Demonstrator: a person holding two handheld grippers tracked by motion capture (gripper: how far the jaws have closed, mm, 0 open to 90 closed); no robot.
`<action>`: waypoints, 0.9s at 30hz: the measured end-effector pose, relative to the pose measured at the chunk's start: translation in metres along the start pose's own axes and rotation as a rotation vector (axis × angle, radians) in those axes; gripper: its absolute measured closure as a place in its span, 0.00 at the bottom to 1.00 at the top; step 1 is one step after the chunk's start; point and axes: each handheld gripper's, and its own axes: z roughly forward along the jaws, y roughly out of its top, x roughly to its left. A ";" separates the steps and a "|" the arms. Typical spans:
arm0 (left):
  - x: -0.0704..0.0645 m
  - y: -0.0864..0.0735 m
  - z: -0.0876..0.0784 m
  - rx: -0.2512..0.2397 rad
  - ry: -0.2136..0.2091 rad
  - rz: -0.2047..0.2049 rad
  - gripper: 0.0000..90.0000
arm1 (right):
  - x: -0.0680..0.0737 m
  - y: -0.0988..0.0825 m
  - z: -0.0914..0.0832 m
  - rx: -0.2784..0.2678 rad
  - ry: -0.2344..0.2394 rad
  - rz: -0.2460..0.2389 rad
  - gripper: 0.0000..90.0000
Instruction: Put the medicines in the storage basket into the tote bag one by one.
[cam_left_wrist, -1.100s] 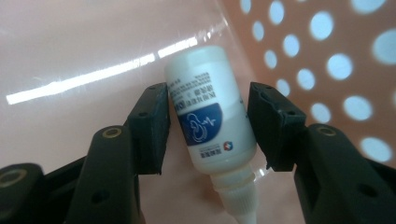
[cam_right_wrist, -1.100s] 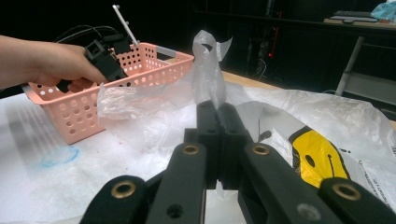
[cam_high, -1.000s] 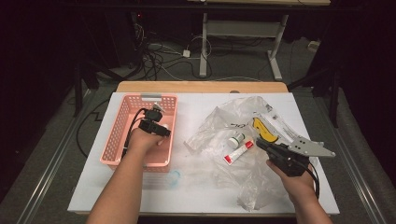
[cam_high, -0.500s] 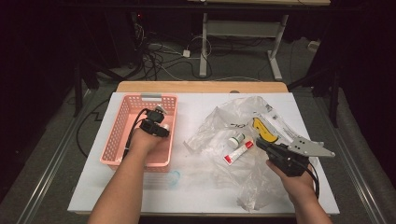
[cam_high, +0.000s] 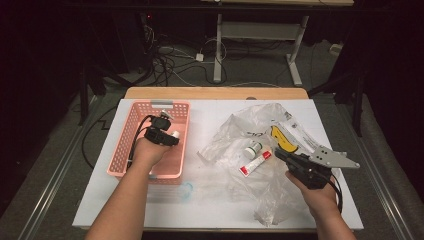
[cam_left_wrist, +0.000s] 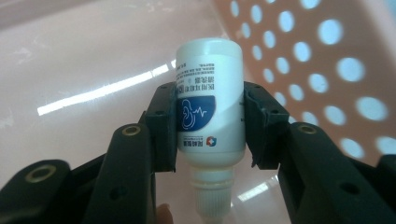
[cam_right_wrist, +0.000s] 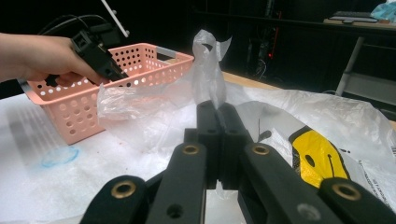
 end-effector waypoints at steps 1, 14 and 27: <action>-0.001 -0.002 -0.002 -0.007 -0.001 0.003 0.65 | 0.000 0.000 0.000 0.001 -0.001 0.000 1.00; -0.009 -0.022 -0.026 -0.113 -0.038 0.020 0.65 | 0.001 0.001 -0.001 -0.002 -0.002 0.000 1.00; -0.024 -0.042 -0.054 -0.243 -0.065 0.059 0.65 | 0.001 0.002 0.001 -0.004 0.002 0.001 1.00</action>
